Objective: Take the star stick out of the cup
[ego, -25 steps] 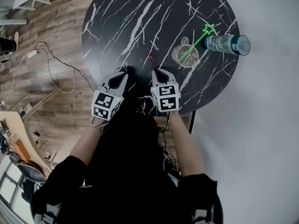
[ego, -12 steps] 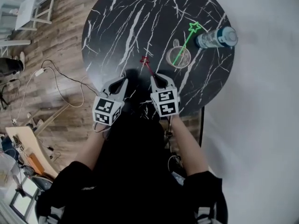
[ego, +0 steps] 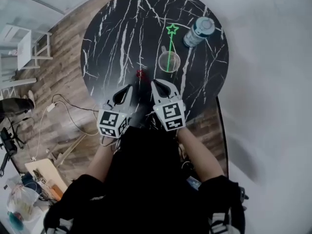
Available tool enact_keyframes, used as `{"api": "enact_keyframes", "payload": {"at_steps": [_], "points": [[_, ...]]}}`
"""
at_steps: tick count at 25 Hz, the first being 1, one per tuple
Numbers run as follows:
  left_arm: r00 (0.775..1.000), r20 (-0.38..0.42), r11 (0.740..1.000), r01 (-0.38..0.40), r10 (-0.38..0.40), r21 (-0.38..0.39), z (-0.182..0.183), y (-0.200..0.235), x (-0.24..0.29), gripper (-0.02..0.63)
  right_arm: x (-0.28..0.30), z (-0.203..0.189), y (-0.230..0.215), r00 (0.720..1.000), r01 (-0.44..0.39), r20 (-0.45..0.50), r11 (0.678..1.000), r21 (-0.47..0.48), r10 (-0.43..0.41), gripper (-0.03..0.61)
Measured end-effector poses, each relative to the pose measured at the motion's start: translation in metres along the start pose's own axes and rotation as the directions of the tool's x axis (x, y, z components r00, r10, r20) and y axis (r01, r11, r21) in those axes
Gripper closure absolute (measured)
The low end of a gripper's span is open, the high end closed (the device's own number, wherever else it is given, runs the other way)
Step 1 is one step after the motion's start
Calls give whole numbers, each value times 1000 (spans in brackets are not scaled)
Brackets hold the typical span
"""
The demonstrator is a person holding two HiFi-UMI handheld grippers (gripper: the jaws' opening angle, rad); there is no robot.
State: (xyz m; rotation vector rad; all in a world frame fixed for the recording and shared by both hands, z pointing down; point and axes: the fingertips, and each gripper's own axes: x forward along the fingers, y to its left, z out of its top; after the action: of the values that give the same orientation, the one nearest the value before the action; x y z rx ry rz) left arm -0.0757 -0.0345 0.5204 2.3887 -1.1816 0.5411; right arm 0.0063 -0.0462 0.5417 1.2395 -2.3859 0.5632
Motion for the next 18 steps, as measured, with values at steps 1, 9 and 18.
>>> {"api": "enact_keyframes", "payload": {"at_steps": [1,9,18], "points": [[1000,8,1000,6,-6,8,6,-2,0,615,-4,8,-1,1000,9,22,1000,3,-9,581],[996,66,995,53,-59,80,52,-20,-2,615,-44,61,-4,985,79,156,997,16,-80,581],[991,52,982,111,-120,153,79,-50,23,615,-74,76,-27,961,143,232,989,44,-149,581]]}}
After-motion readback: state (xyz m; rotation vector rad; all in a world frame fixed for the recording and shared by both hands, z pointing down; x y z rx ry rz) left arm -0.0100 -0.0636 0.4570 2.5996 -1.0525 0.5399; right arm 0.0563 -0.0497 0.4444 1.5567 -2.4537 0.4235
